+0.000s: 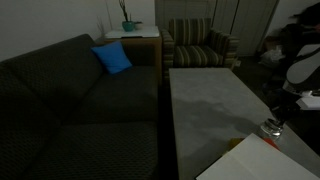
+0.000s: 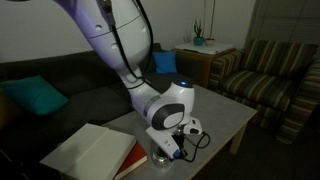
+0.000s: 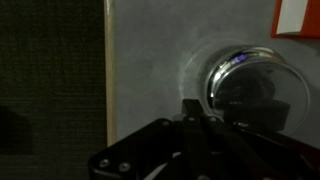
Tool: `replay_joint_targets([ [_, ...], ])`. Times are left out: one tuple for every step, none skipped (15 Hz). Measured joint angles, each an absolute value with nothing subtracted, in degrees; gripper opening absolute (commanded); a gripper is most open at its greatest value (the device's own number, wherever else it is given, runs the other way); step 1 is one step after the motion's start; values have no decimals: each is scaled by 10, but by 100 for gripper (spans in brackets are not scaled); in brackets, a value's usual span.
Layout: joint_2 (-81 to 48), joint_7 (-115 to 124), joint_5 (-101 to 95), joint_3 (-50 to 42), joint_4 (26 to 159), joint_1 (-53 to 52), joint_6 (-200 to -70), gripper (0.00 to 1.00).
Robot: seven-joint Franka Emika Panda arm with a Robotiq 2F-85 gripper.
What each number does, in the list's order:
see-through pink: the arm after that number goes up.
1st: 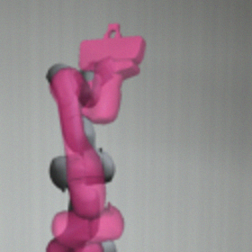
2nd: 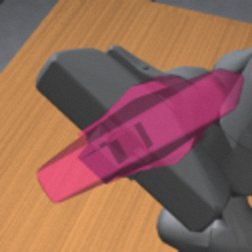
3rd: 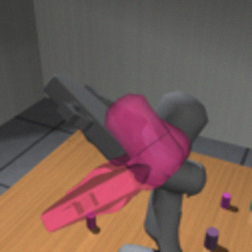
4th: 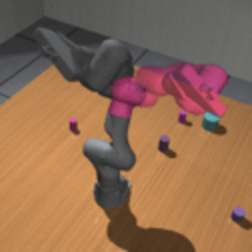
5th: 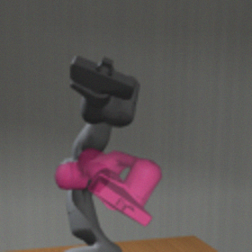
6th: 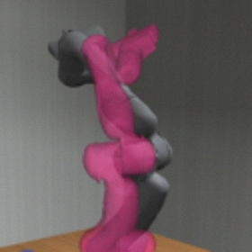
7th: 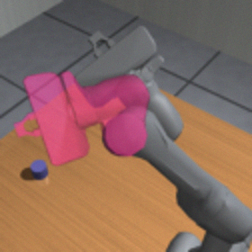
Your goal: Place the lid of the silver container on the table, open the black book, then close the container
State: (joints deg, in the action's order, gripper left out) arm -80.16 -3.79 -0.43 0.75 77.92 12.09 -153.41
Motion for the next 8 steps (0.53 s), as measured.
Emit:
replay_joint_targets([
  [-805, -45, -3, 14, 775, 126, -1534, 0],
  [-808, -52, -1, 19, 771, 130, -1532, 0],
  [-811, -59, 0, 23, 767, 133, -1531, 0],
  [-814, -64, 0, 26, 762, 136, -1530, 0],
  [-816, -68, 0, 29, 758, 139, -1527, 0],
  [-817, -72, 1, 30, 756, 140, -1524, 0],
  [-818, -75, 1, 31, 755, 142, -1522, 0],
  [-819, -78, 2, 31, 753, 143, -1520, 0],
])
